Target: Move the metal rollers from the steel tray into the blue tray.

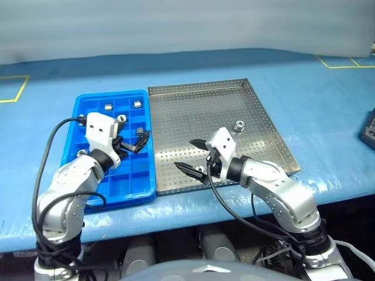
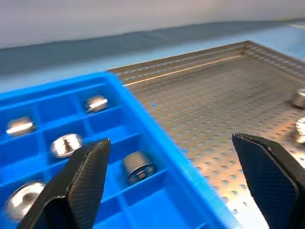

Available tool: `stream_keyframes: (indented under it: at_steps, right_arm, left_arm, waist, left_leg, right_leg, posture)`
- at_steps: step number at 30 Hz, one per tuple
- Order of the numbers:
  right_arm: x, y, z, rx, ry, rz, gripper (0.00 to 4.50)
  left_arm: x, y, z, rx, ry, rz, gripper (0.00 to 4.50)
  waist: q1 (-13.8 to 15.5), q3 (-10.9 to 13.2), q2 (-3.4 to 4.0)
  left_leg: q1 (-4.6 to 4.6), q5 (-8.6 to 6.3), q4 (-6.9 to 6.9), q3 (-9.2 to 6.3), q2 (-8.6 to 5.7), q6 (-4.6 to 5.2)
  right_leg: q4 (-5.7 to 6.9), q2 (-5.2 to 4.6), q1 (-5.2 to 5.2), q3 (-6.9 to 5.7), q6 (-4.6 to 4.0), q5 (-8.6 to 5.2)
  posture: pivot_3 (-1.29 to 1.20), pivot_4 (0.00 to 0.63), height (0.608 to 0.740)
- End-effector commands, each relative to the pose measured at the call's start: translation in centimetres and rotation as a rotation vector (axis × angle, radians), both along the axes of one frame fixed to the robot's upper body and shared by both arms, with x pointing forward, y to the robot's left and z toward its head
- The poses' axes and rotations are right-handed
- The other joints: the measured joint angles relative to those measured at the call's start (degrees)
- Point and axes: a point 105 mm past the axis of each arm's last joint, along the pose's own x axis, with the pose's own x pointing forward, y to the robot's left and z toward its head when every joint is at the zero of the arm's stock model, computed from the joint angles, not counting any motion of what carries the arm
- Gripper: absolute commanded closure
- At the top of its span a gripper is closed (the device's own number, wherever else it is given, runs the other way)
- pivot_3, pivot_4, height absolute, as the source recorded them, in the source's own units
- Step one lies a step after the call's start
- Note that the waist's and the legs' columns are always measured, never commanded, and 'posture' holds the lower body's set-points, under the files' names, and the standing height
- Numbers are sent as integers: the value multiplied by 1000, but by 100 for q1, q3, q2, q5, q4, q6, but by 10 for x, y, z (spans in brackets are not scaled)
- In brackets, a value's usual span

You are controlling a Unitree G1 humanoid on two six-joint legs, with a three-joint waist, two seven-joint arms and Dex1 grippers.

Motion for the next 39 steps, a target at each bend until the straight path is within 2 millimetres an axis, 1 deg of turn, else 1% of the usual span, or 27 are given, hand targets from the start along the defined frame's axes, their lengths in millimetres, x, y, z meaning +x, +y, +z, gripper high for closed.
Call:
stream_keyframes:
  at_steps: [1,4,6,9,12,15,17,24,32,36,39]
  right_arm:
    - [-7,-9,11,-1,-38,-25,0]
    - [-12,-18,6,-18,-22,-65,0]
    - [-16,-20,4,-16,-10,-80,0]
    - [-20,-22,2,-9,4,-106,0]
    - [-24,-25,1,-4,14,-133,0]
    - [-26,-28,-1,-3,21,-153,0]
    - [-27,-29,-1,-1,24,-163,0]
    - [-26,-27,-3,19,26,-185,0]
    - [-21,-23,-1,34,18,-181,0]
    - [-19,-21,-1,43,14,-178,0]
    - [-19,-20,-1,46,14,-179,0]
  left_arm:
    - [4,-31,6,33,-17,-213,49]
    - [9,-46,1,73,6,-337,49]
    - [11,-52,-4,99,25,-406,49]
    - [15,-57,-16,166,61,-486,49]
    - [10,-62,-28,233,109,-596,49]
    - [6,-61,-39,309,148,-671,49]
    - [4,-61,-43,329,167,-705,49]
    - [3,-60,-54,393,193,-741,49]
    - [-12,-68,-73,498,238,-858,49]
    - [-12,-69,-79,527,243,-867,49]
    - [-10,-69,-80,533,243,-855,655]
  waist:
    - [-90,0,1]
    - [-235,0,1]
    - [-365,0,2]
    - [-531,1,3]
    - [-673,1,3]
    - [-780,1,3]
    - [-834,1,4]
    - [-895,1,4]
    - [-886,1,4]
    - [-883,1,4]
    - [-875,1,4]
  left_leg:
    - [0,0,0,0,0,0]
    - [-1,0,0,2,-1,0]
    - [-1,0,-2,1,0,1]
    - [1,0,-8,-1,1,1]
    - [0,0,-10,0,1,1]
    - [0,0,-13,1,1,1]
    - [1,0,-16,2,1,1]
    - [3,0,-25,1,2,1]
    - [3,0,-27,1,2,1]
    - [3,0,-29,1,2,1]
    - [2,0,-31,1,2,1]
  right_leg:
    - [0,0,0,0,0,0]
    - [-1,-2,1,2,3,1]
    - [-1,0,-1,2,9,4]
    - [1,1,-2,2,9,4]
    - [1,2,-3,4,8,3]
    - [-2,0,-4,5,8,3]
    - [-2,0,-5,7,8,2]
    - [-2,1,-6,7,4,0]
    - [-2,0,-7,6,4,-1]
    - [-2,1,-7,6,3,-2]
    - [-3,0,-9,6,4,-3]
  posture:
    - [-241,150,740]
    - [-262,150,740]
    - [-282,150,740]
    - [-297,150,740]
    - [-315,150,740]
    - [-326,150,740]
    - [-328,150,740]
    - [-318,150,740]
    - [-300,150,740]
    - [-301,150,740]
    - [-301,150,740]
